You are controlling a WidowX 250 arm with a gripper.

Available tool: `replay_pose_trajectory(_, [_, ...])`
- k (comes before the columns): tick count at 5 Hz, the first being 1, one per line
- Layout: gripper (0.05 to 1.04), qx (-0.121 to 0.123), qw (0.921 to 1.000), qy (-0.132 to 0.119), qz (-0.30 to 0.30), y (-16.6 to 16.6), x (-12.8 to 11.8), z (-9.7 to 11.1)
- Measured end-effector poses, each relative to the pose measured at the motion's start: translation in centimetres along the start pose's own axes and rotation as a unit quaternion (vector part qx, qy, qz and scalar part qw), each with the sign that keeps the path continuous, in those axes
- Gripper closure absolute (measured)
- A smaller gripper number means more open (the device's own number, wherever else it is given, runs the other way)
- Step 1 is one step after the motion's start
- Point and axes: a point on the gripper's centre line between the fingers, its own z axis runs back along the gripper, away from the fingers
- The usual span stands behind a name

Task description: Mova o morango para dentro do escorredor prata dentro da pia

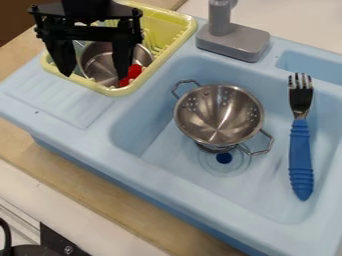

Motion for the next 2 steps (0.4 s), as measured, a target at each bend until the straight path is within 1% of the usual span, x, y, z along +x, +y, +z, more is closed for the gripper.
replay_pose_trajectory(1, [0.085, 0.002, 0.9999, 0.011, 0.002, 0.01, -0.23, -0.50])
replay_pose_trajectory(2, [0.085, 0.005, 0.9989, 0.011, 0.046, 0.55, 0.32, -0.69])
